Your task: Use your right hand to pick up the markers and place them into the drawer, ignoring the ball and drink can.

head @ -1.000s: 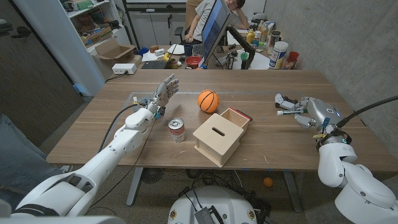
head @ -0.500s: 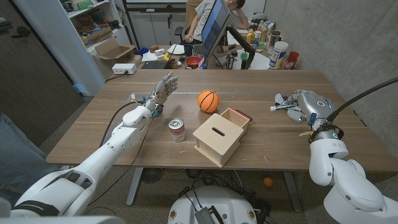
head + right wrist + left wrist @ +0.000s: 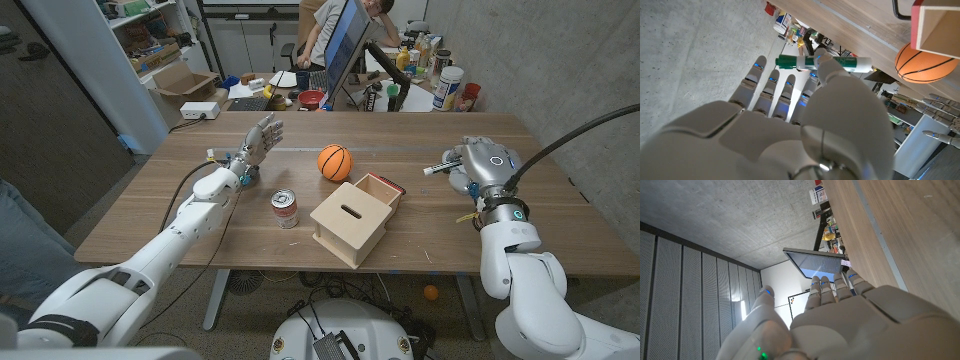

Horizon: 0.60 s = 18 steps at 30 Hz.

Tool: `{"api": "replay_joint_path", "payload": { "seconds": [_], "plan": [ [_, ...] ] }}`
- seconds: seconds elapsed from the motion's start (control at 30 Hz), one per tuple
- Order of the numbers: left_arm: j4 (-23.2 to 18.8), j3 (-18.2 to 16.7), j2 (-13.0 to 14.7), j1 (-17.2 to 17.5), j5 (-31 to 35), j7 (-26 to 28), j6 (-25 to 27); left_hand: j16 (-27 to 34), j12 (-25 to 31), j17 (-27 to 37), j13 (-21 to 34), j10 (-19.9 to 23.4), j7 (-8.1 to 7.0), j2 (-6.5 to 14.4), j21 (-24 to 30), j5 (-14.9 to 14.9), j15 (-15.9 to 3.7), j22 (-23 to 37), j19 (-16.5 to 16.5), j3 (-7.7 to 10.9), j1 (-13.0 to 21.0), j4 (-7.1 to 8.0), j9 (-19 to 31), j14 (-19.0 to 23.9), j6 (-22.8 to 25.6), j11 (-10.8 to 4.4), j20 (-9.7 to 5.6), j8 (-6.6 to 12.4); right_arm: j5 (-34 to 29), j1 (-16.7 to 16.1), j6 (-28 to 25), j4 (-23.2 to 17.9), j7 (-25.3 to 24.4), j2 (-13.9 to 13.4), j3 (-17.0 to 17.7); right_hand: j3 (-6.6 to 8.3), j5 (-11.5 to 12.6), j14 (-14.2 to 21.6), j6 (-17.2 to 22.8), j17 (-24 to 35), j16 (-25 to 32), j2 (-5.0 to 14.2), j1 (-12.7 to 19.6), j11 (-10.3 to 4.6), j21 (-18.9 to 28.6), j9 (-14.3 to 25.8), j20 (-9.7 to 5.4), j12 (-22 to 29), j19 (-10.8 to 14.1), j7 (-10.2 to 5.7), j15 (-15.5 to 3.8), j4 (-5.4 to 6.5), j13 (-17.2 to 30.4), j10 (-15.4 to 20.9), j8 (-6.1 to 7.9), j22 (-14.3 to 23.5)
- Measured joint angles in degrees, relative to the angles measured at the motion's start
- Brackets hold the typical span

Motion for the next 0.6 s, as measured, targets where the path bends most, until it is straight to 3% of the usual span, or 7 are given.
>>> {"api": "replay_joint_path", "payload": {
  "seconds": [0.13, 0.17, 0.33, 0.4, 0.5, 0.53, 0.6],
  "plan": [
    [0.85, -0.03, -0.13, -0.5, -0.29, -1.42, -0.65, 0.0, 0.0, 0.0, 0.0, 0.0, 0.0, 0.0, 0.0, 0.0, 0.0, 0.0, 0.0, 0.0, 0.0, 0.0, 0.0, 0.0, 0.0, 0.0, 0.0, 0.0, -4.14, 0.0, 2.92, 0.0, 2.53, 0.0, 0.0, 0.1, 0.0, 0.0, 0.01, 0.0, 0.0, 0.0, 0.0, -0.12, 0.0, 0.0, -0.02, 0.0, -0.02, 0.01, 0.0, 0.1, 0.0, 0.12, 0.0, 0.0],
    [1.03, -0.04, -0.16, -0.62, -0.29, -1.42, -0.65, 0.0, 0.0, 0.0, 0.0, 0.0, 0.0, 0.0, 0.0, 0.0, 0.0, 0.0, 0.0, 0.0, 0.0, 0.0, 0.0, 0.0, 0.0, 0.0, 0.0, 0.0, -4.94, -0.88, 3.78, 1.99, 2.9, 4.57, 0.75, 0.15, 0.0, 0.0, 0.01, 0.0, 0.0, 0.0, 0.0, -0.22, 0.0, 0.0, -0.22, 0.0, -0.22, 0.01, 0.0, 0.15, 0.0, 0.22, 0.0, 0.0],
    [1.51, -0.07, -0.27, -0.88, -0.33, -1.75, -0.81, 0.0, 0.0, 0.0, 0.0, 0.0, 0.0, 0.0, 0.0, 0.0, 0.0, 0.0, 0.0, 0.0, 0.0, 0.0, 0.0, 0.0, 0.0, 0.0, 0.0, 0.0, -6.91, -1.87, 7.32, 2.65, 3.47, 6.52, 2.11, 0.16, -0.01, 0.31, 0.01, 0.15, 0.0, -0.01, 0.0, -0.31, 0.0, 0.0, -0.31, 0.0, -0.31, 0.02, 0.31, 0.15, 0.0, 0.31, 0.0, 0.0],
    [1.67, -0.11, -0.3, -1.0, -0.37, -2.06, -0.87, 0.0, 0.0, 0.0, 0.0, 0.0, 0.0, 0.0, 0.0, 0.0, 0.0, 0.0, 0.0, 0.0, 0.0, 0.0, 0.0, 0.0, 0.0, 0.0, 0.0, 0.0, -7.58, -3.48, 9.45, 3.81, 3.45, 9.7, 4.53, 0.16, 0.0, 0.31, 0.07, 0.15, 0.0, -0.09, -0.08, -0.31, 0.0, 0.0, -0.31, 0.0, -0.31, 0.07, 0.31, 0.15, 0.0, 0.31, 0.0, 0.0],
    [1.75, -0.16, -0.3, -1.11, -0.37, -2.06, -0.87, 0.0, 0.0, 0.0, 0.0, 0.0, 0.0, 0.0, 0.0, 0.0, 0.0, 0.0, 0.0, 0.0, 0.0, 0.0, 0.0, 0.0, 0.0, 0.0, 0.0, 0.0, -7.88, -3.48, 11.94, 3.81, 2.74, 9.7, 4.53, 0.16, -0.01, 0.31, 0.07, 0.15, 0.0, -0.16, -0.15, -0.3, 0.0, 0.0, -0.31, 0.0, -0.31, 0.07, 0.31, 0.15, 0.0, 0.31, 0.0, 0.0],
    [1.77, -0.16, -0.31, -1.13, -0.39, -2.09, -0.89, 0.0, 0.0, 0.0, 0.0, 0.0, 0.0, 0.0, 0.0, 0.0, 0.0, 0.0, 0.0, 0.0, 0.0, 0.0, 0.0, 0.0, 0.0, 0.0, 0.0, 0.0, -7.94, -4.85, 13.04, 4.93, 2.18, 12.35, 6.7, 0.16, -0.01, 0.3, 0.07, 0.15, 0.0, -0.16, -0.15, -0.31, 0.0, 0.0, -0.32, 0.0, -0.3, 0.07, 0.31, 0.15, 0.0, 0.31, 0.0, 0.0],
    [1.79, -0.17, -0.31, -1.14, -0.39, -2.09, -0.9, 0.0, 0.0, 0.0, 0.0, 0.0, 0.0, 0.0, 0.0, 0.0, 0.0, 0.0, 0.0, 0.0, 0.0, 0.0, 0.0, 0.0, 0.0, 0.0, 0.0, 0.0, -7.96, -5.34, 14.88, 5.54, 1.05, 13.41, 7.54, 0.33, -0.01, 0.3, 0.07, 0.14, 0.0, -0.16, -0.15, -0.31, 0.0, 0.0, -0.53, 0.0, -0.09, 0.07, 0.31, -0.02, 0.0, 0.74, 0.0, 0.0]
  ]
}}
